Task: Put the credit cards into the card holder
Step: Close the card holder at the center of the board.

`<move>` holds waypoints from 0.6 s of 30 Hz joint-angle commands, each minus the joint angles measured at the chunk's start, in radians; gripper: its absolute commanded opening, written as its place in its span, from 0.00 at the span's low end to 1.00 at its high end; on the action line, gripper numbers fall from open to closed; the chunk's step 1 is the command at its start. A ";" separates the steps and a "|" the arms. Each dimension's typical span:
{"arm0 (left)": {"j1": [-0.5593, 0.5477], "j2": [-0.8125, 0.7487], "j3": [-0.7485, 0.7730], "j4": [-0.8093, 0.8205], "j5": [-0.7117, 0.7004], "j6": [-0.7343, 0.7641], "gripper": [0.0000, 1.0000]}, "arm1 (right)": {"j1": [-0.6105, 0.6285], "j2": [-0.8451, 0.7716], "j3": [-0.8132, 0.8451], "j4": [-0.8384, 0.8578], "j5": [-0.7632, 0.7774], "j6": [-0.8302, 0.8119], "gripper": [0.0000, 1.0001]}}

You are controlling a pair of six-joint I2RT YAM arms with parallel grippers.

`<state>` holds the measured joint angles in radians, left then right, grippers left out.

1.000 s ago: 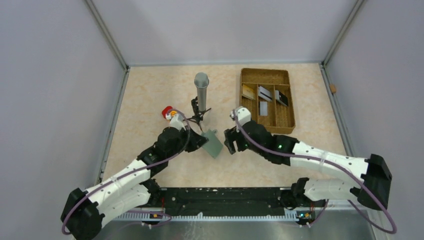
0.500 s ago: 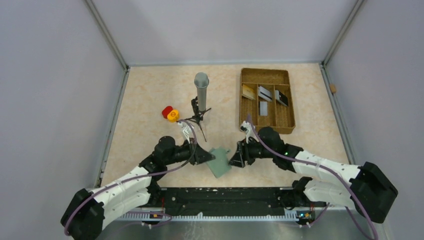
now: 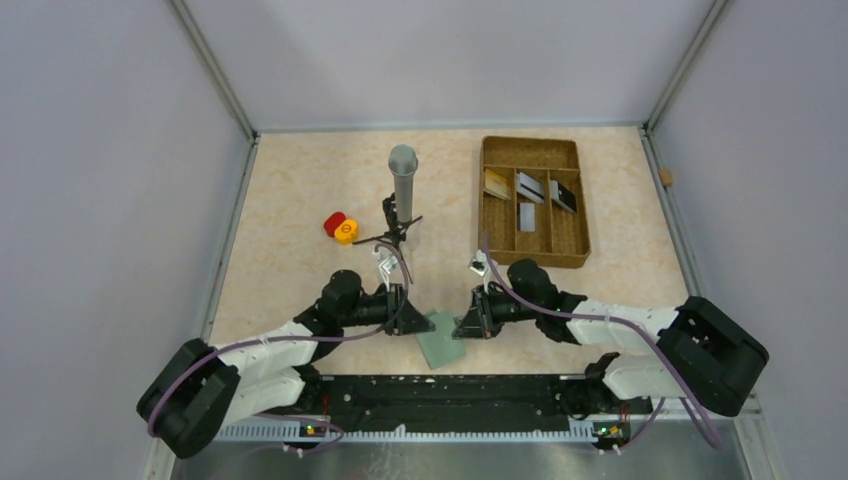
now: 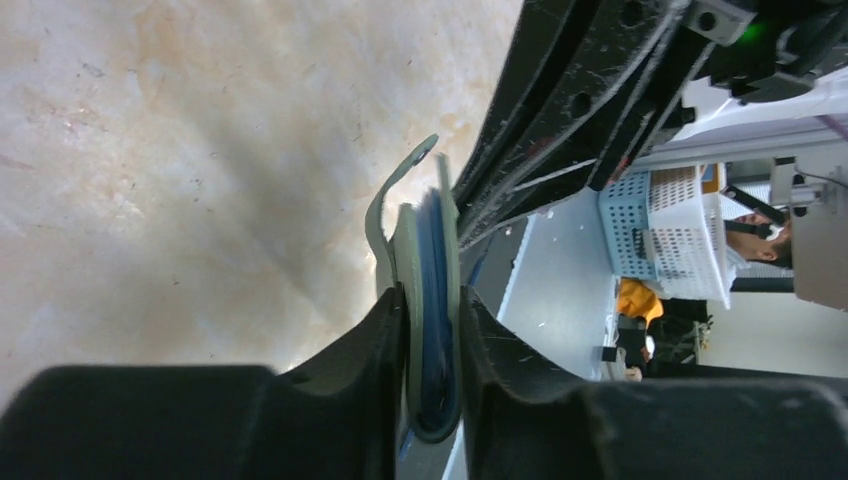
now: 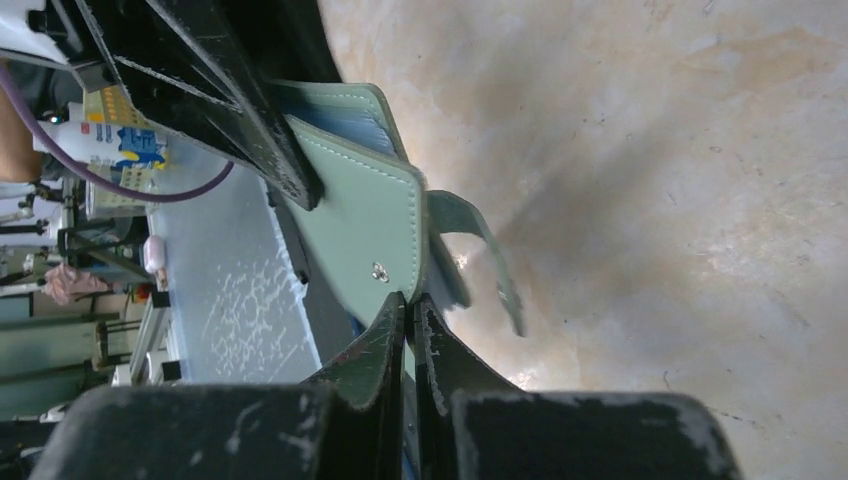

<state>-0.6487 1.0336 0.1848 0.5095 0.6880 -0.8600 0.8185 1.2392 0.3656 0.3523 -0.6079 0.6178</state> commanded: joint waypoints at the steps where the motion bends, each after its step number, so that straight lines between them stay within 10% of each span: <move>1: -0.006 0.064 0.043 0.049 0.029 0.037 0.32 | 0.027 0.036 0.038 0.115 -0.011 -0.018 0.00; 10: -0.009 0.188 0.067 0.083 0.060 0.055 0.46 | 0.065 0.136 0.105 0.061 0.063 -0.055 0.00; 18: -0.011 0.236 0.094 -0.041 0.021 0.145 0.00 | 0.057 0.053 0.123 -0.103 0.182 -0.092 0.15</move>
<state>-0.6518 1.2484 0.2287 0.5144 0.7086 -0.7910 0.8772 1.3735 0.4355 0.3298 -0.5312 0.5816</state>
